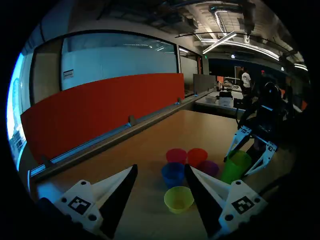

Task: Pour water

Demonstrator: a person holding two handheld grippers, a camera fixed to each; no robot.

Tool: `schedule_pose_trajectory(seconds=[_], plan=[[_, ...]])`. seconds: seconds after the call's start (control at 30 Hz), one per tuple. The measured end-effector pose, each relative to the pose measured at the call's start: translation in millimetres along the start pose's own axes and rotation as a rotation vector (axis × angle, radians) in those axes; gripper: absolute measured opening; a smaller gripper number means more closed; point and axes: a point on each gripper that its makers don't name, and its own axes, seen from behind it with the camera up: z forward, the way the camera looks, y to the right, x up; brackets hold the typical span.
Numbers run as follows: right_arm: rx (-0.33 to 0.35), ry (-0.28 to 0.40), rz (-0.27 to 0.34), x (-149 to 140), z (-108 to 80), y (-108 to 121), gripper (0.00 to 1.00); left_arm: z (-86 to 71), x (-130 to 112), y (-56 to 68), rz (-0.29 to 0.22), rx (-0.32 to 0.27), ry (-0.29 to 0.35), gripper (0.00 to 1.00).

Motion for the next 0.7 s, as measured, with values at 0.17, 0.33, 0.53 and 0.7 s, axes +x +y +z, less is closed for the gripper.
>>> schedule_pose_trajectory(seconds=[0.17, 0.33, 0.53, 0.7], plan=[[0.003, 0.04, -0.003, 8, 0.4, -3, 0.9, 4.9, 0, 1.4, -0.002, -0.01, -0.003, 0.86], [0.003, 0.07, -0.012, 15, 2.8, -4, 0.9, 9.7, -2, 3.2, -0.004, -0.025, -0.006, 0.86], [0.014, 0.092, -0.019, 21, 4.3, -7, 0.9, 14.1, -5, 1.8, 0.002, -0.03, -0.014, 0.86], [0.008, 0.104, -0.034, 23, 5.4, -6, 0.9, 17.9, -7, 0.8, -0.001, -0.037, -0.017, 0.86]])
